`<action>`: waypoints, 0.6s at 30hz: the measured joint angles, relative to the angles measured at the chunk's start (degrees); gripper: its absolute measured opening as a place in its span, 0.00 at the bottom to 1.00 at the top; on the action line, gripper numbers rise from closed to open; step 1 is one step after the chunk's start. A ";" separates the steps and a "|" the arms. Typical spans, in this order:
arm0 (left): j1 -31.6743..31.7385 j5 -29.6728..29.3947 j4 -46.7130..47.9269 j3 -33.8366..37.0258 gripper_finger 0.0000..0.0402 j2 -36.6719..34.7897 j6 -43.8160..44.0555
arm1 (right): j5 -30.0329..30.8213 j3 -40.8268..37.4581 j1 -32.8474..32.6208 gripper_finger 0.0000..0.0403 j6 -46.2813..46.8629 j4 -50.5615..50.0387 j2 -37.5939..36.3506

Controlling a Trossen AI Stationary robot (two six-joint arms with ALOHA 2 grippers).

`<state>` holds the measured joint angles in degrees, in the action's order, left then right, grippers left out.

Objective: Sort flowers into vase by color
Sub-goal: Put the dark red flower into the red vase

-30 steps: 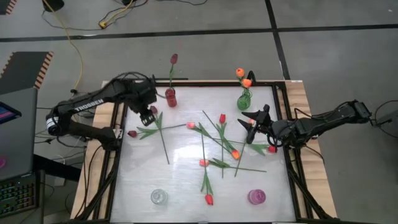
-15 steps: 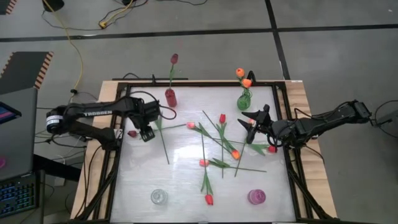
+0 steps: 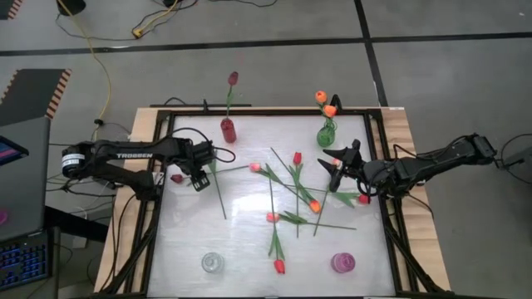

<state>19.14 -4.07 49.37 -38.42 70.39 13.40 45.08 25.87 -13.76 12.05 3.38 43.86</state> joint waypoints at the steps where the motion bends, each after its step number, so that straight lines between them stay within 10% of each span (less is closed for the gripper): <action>1: 0.00 0.15 -0.45 0.38 0.40 0.00 0.33 | 0.00 0.00 0.02 0.50 0.00 0.00 0.02; 18: 0.00 -1.86 -3.84 5.64 0.40 0.00 5.34 | 0.00 0.00 0.02 0.50 0.00 0.00 0.02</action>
<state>19.14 -5.93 45.53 -32.78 70.39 18.74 45.08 25.87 -13.74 12.05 3.38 43.88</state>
